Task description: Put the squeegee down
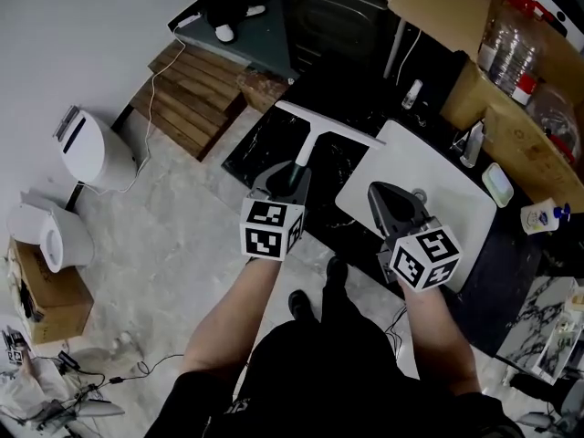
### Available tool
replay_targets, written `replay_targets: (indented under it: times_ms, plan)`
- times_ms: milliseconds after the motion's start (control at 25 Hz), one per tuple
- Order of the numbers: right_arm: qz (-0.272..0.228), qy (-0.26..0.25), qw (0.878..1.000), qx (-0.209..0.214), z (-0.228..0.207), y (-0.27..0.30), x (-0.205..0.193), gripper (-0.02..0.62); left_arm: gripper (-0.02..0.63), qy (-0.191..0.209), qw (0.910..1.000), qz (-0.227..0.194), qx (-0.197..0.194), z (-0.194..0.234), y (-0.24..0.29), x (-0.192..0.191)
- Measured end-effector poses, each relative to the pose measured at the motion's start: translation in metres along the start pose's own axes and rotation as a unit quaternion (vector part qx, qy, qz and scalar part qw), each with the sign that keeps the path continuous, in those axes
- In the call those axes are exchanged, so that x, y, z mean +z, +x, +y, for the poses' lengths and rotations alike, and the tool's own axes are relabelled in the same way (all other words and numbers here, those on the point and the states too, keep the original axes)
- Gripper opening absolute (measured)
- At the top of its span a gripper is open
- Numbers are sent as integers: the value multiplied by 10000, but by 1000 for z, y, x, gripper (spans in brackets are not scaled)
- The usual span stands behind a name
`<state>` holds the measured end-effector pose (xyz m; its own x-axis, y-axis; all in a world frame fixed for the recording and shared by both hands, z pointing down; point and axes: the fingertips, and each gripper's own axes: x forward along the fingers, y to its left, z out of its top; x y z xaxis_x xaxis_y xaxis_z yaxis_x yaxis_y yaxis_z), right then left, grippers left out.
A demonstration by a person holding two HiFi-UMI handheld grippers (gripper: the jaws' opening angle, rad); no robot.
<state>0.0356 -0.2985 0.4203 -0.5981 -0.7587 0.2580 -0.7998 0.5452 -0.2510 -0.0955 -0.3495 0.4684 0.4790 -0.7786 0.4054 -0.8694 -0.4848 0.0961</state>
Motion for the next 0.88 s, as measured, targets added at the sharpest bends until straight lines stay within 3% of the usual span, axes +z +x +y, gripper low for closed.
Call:
replay_targets:
  times_ms: [560,880]
  plan:
    - [244,151,9995,131,-29,26,-24,5,104,548,9937,977,-102,10,88,-34]
    - [325,135,9994,64,-37,28,-27,5,104,809,9891,1232,-68,23,117,-40]
